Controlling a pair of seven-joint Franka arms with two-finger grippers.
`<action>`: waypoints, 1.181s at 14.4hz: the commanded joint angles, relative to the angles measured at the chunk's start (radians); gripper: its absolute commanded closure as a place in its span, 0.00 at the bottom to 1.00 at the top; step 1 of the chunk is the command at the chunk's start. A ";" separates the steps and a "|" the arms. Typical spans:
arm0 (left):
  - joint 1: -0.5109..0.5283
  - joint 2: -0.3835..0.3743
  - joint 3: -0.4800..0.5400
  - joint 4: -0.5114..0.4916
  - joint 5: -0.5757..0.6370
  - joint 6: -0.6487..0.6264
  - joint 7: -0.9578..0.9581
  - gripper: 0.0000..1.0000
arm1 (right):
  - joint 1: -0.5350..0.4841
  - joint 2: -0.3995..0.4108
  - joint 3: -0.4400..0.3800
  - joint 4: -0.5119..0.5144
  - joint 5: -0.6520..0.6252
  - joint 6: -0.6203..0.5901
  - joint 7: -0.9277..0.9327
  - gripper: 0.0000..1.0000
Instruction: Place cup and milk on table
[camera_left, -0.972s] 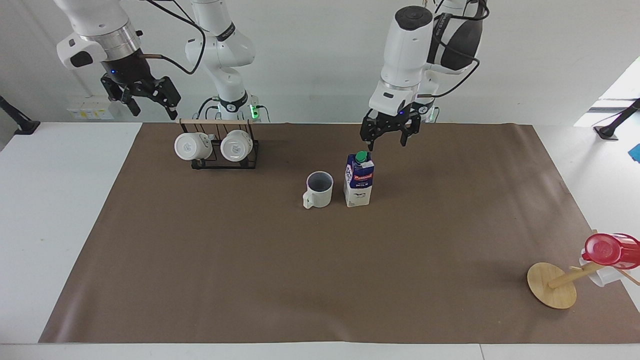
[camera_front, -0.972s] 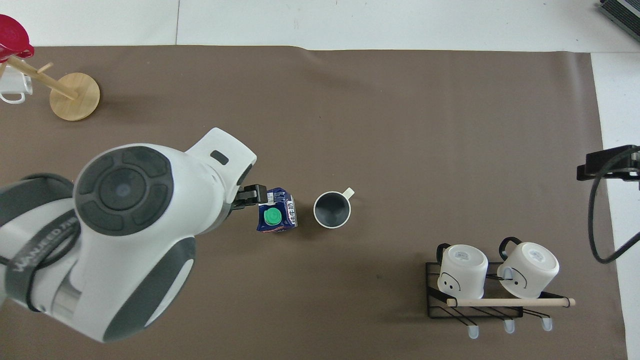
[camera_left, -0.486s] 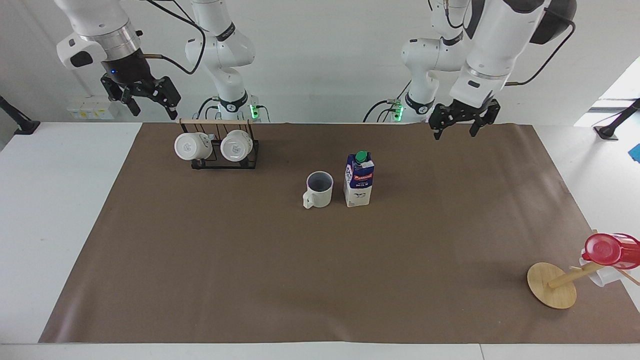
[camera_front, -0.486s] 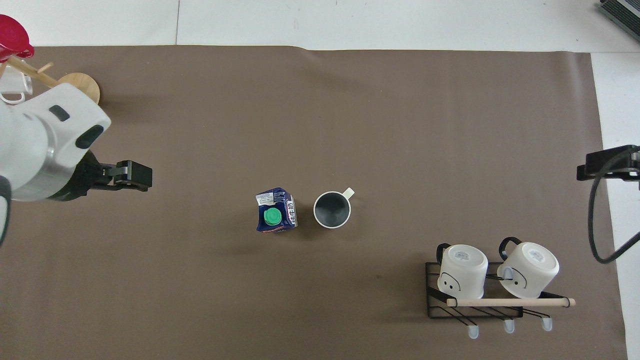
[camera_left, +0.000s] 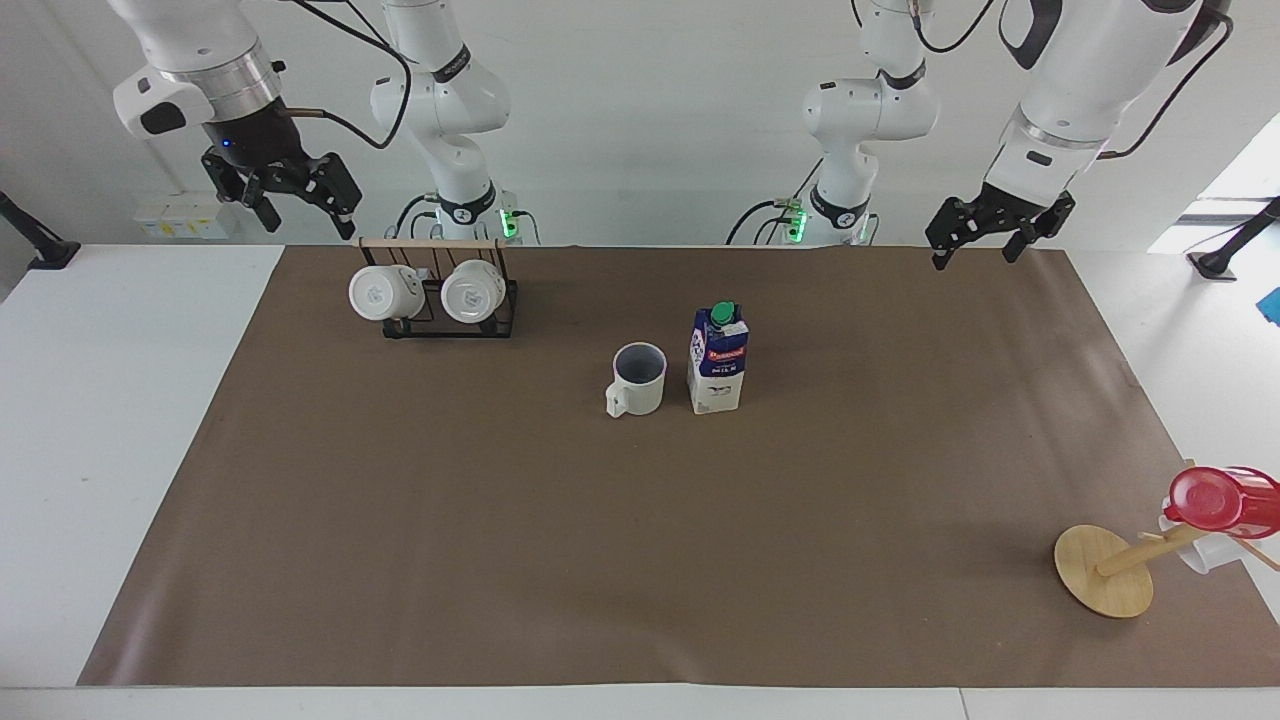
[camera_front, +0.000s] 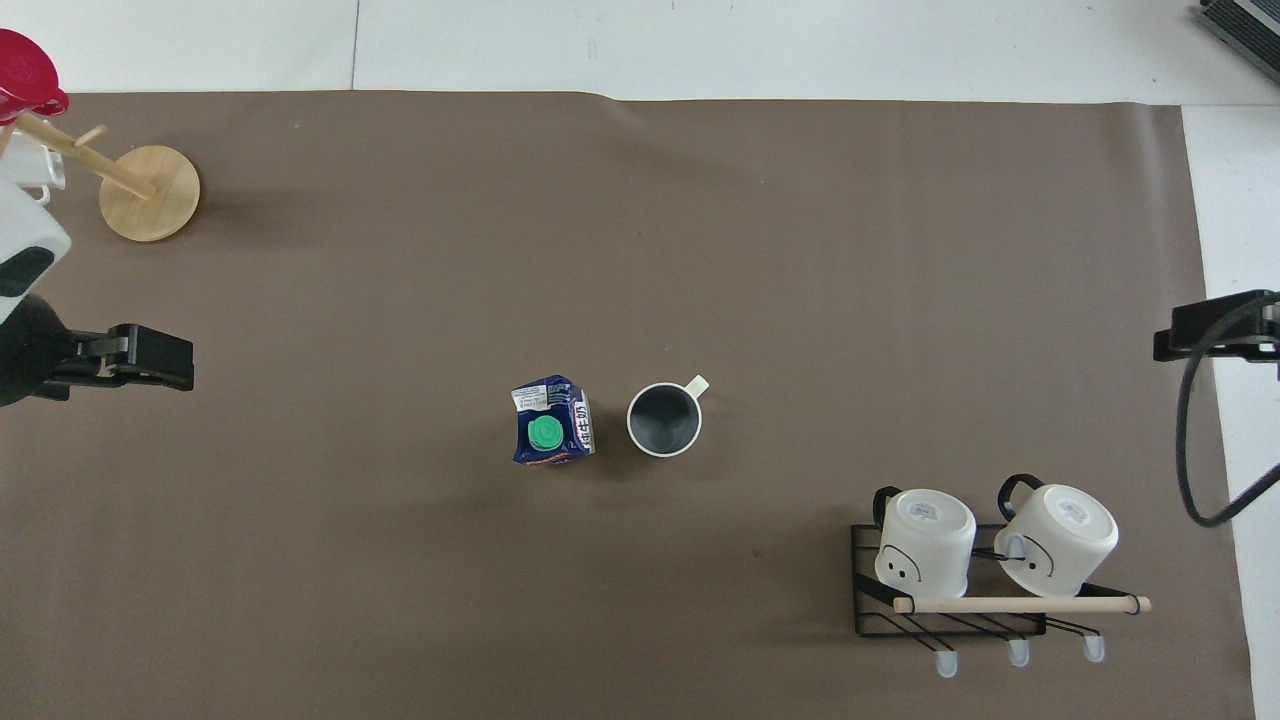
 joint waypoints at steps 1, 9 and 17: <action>0.011 -0.009 0.001 0.015 -0.011 -0.029 0.024 0.00 | -0.007 -0.004 0.003 0.004 0.019 -0.002 0.012 0.00; 0.010 -0.017 0.001 0.007 -0.035 -0.039 0.078 0.00 | -0.007 -0.004 0.003 0.004 0.019 -0.002 0.012 0.00; 0.011 -0.017 0.002 0.009 -0.037 -0.039 0.079 0.00 | -0.007 -0.004 0.003 0.004 0.019 0.000 0.012 0.00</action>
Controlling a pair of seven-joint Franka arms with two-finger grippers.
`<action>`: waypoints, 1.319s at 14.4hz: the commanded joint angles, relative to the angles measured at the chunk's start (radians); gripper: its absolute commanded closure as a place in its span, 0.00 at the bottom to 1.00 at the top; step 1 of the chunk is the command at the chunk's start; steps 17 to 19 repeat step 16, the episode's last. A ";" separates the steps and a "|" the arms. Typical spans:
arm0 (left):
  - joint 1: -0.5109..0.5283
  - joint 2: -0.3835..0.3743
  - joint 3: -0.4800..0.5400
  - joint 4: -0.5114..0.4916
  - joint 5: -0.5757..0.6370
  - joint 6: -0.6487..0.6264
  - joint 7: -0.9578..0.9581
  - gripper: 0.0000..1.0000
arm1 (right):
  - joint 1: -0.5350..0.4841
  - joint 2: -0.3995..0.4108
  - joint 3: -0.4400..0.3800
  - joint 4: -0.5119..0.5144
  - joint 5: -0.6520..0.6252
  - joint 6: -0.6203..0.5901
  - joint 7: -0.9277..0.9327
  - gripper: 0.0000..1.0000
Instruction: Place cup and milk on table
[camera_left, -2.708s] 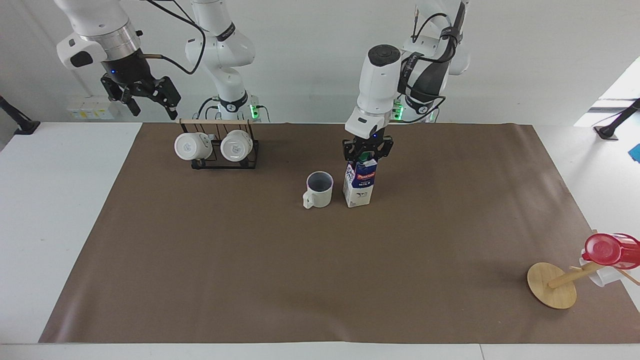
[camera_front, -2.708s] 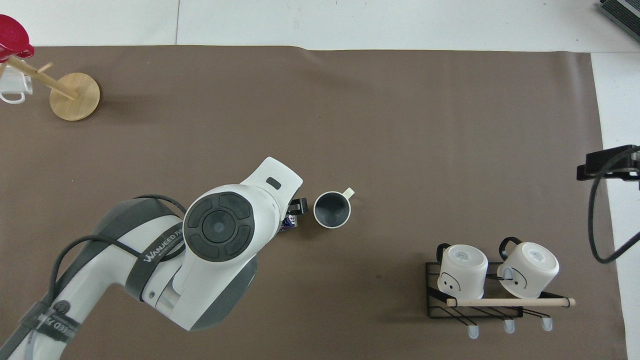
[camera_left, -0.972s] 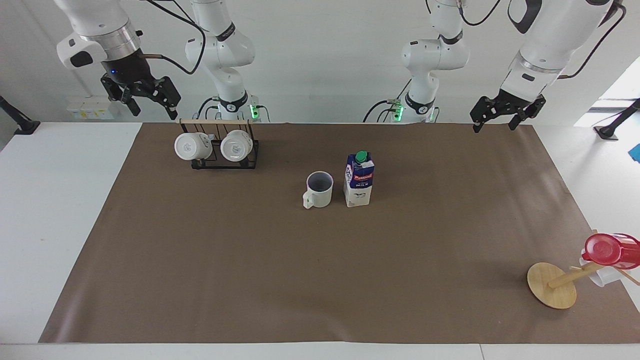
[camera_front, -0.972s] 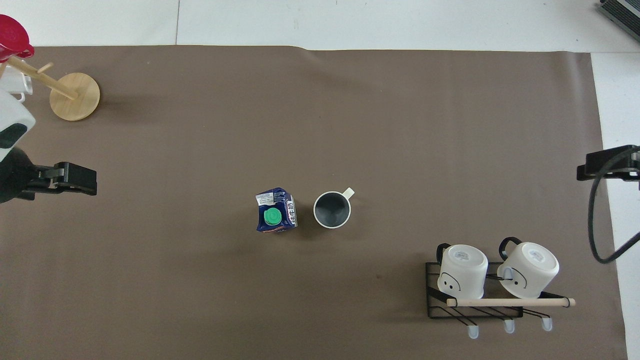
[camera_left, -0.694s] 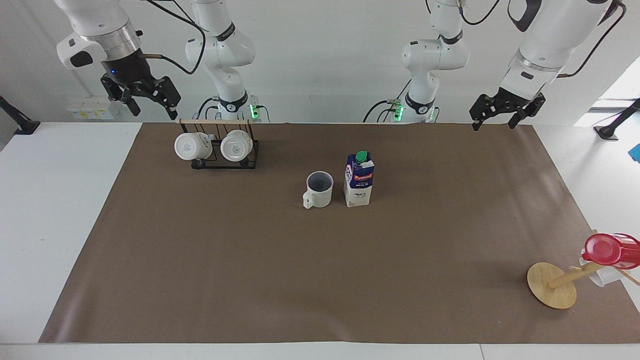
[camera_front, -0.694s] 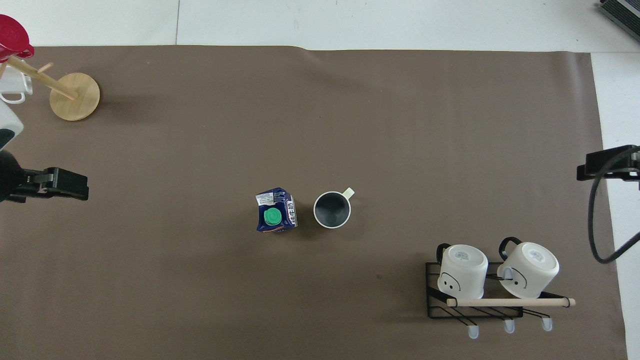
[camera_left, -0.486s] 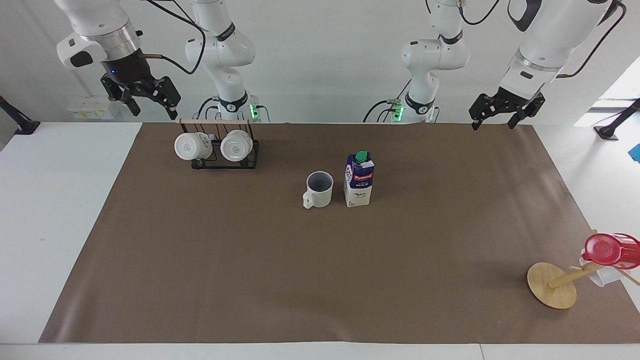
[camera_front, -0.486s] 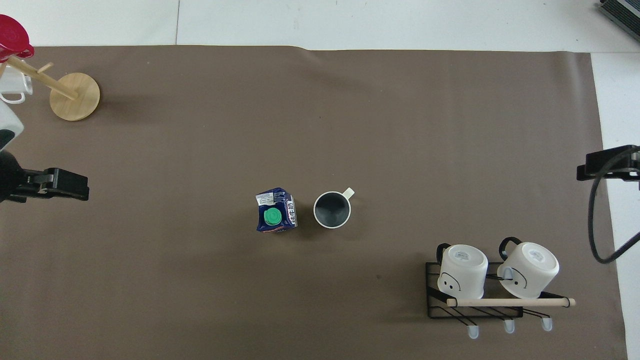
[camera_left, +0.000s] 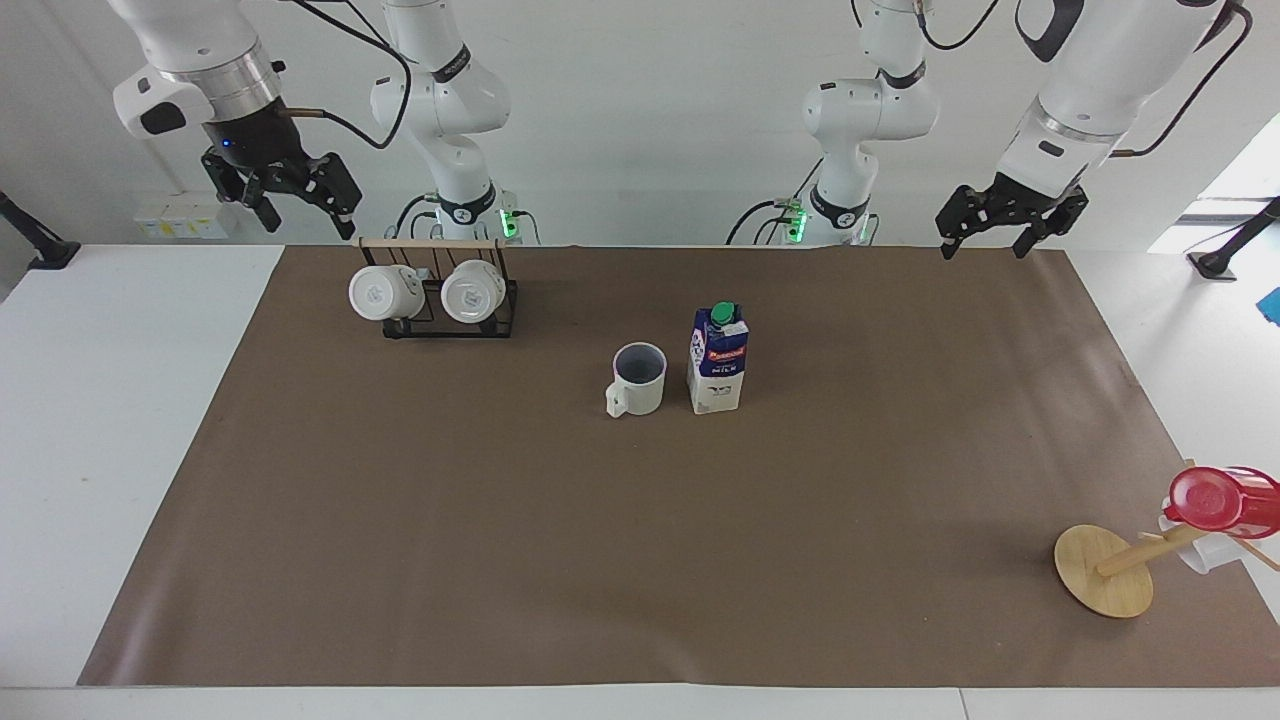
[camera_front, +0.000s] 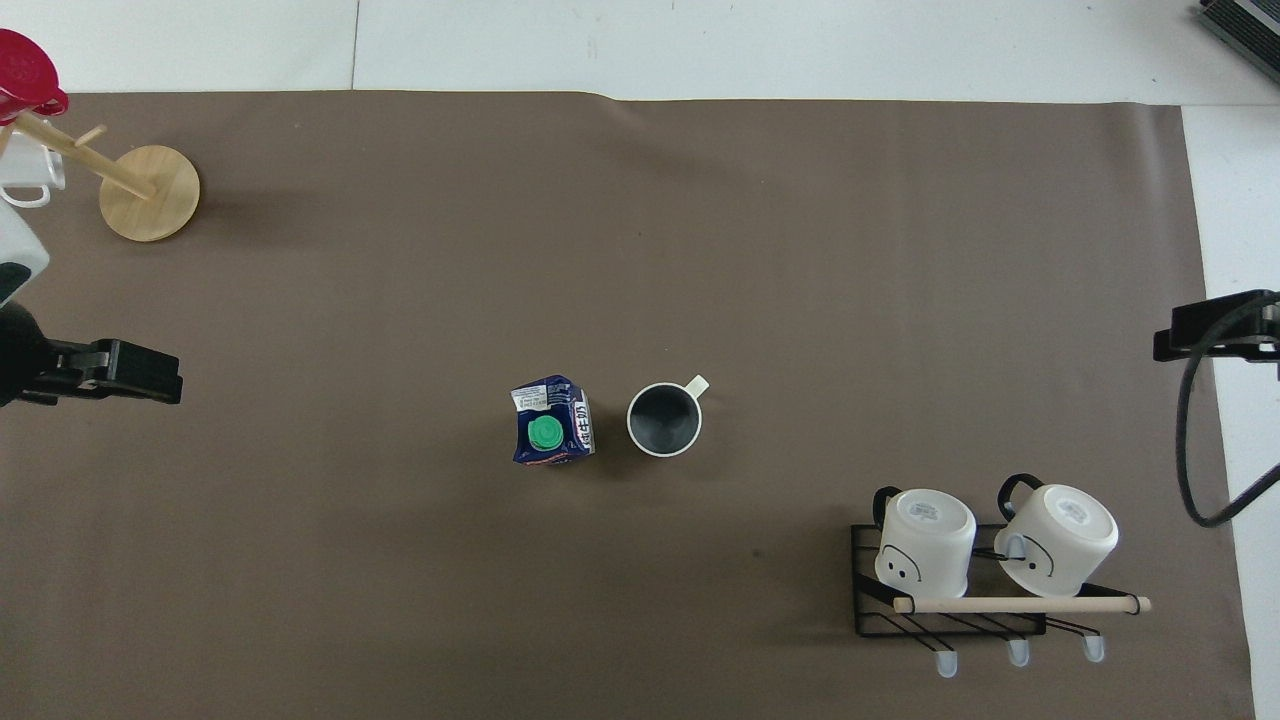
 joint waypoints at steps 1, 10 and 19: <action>0.010 -0.008 -0.001 0.007 -0.023 -0.025 0.021 0.00 | -0.007 -0.004 0.003 0.004 0.019 0.000 0.012 0.00; 0.024 -0.007 -0.001 0.024 -0.077 -0.035 0.021 0.00 | -0.007 -0.004 0.003 0.004 0.019 0.000 0.012 0.00; 0.025 -0.008 -0.001 0.028 -0.072 -0.035 0.024 0.00 | -0.007 -0.004 0.003 0.004 0.019 0.000 0.012 0.00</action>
